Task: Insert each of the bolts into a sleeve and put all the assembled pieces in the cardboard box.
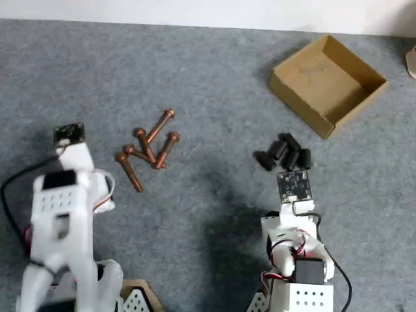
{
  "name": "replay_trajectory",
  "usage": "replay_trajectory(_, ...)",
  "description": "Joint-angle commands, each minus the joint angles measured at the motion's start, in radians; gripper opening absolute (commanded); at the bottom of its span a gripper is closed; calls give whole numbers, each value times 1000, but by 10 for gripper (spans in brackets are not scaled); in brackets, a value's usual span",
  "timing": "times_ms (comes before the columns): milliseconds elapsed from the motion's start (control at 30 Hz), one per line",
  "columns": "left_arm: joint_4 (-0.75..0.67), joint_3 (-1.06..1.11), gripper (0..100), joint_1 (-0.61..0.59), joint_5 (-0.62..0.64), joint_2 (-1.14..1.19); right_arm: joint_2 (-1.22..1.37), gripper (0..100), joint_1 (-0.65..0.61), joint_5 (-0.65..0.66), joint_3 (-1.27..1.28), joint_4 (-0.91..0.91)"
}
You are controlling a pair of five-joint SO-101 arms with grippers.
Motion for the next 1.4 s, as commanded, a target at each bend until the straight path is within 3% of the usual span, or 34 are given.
replay_trajectory(0, -20, -122, 6, 88, 89, 104, -1, 5, -8, 8, 137, 2)
replay_trajectory(133, -35, -199, 7, 153, 152, 191, 4, 5, -16, 8, 139, 2)
replay_trajectory(333, -292, -189, 7, 168, 199, 311, 4, 5, -16, 5, 139, 2)
replay_trajectory(500, -397, -208, 8, 168, 213, 398, 4, 5, -18, 8, 139, 2)
replay_trajectory(800, -404, -302, 14, 170, 230, 472, 7, 5, -15, 5, 139, 4)
replay_trajectory(1067, -399, -295, 184, 188, 272, 475, 7, 5, -15, 5, 139, 4)
replay_trajectory(1367, -399, -292, 185, 189, 321, 476, 7, 5, -15, 5, 139, 4)
